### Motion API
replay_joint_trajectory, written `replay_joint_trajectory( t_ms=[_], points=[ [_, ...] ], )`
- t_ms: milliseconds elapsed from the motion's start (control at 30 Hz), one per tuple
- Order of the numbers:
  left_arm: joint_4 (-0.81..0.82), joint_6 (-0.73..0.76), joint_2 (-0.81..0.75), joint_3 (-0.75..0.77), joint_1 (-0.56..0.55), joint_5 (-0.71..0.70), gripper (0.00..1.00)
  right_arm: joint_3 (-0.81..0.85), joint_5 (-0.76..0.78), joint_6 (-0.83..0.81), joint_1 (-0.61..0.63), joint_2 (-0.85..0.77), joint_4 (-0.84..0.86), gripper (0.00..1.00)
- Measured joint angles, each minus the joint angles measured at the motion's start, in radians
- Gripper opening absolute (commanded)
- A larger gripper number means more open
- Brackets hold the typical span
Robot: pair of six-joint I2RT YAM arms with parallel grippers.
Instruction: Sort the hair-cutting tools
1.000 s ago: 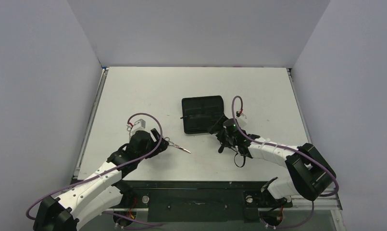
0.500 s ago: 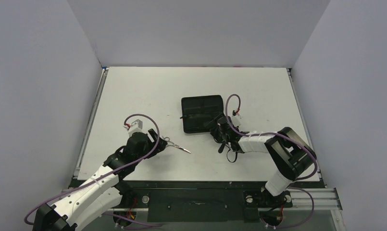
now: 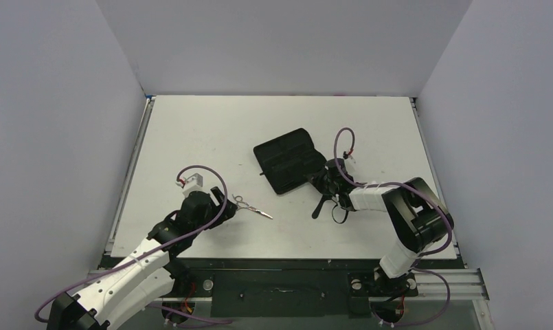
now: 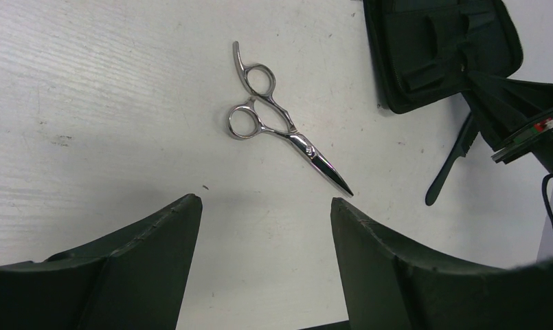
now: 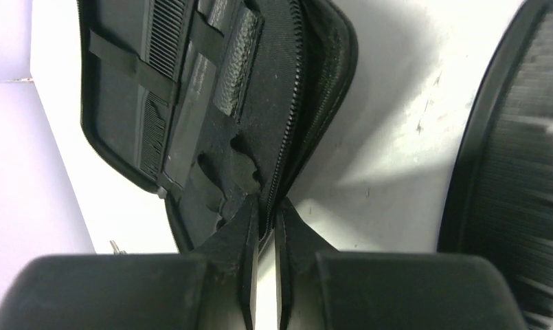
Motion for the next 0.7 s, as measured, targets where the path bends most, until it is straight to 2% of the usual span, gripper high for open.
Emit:
replay_joint_trajectory(
  t_ms=[133,333,533,700],
  points=[
    [-0.001,-0.002,0.001,-0.004,0.0,0.0,0.66,0.034,-0.091,-0.101,-0.06,-0.002,-0.034,0.0],
    [0.01,-0.002,0.026,-0.013,0.0,0.002,0.66,0.177,-0.156,-0.306,-0.069,-0.001,-0.215,0.0],
    [0.022,-0.003,0.065,-0.019,0.0,0.014,0.66,0.338,-0.132,-0.502,-0.021,0.007,-0.435,0.0],
    [0.038,-0.003,0.081,-0.019,0.0,0.02,0.66,0.387,-0.102,-0.571,-0.011,0.009,-0.516,0.0]
  ],
)
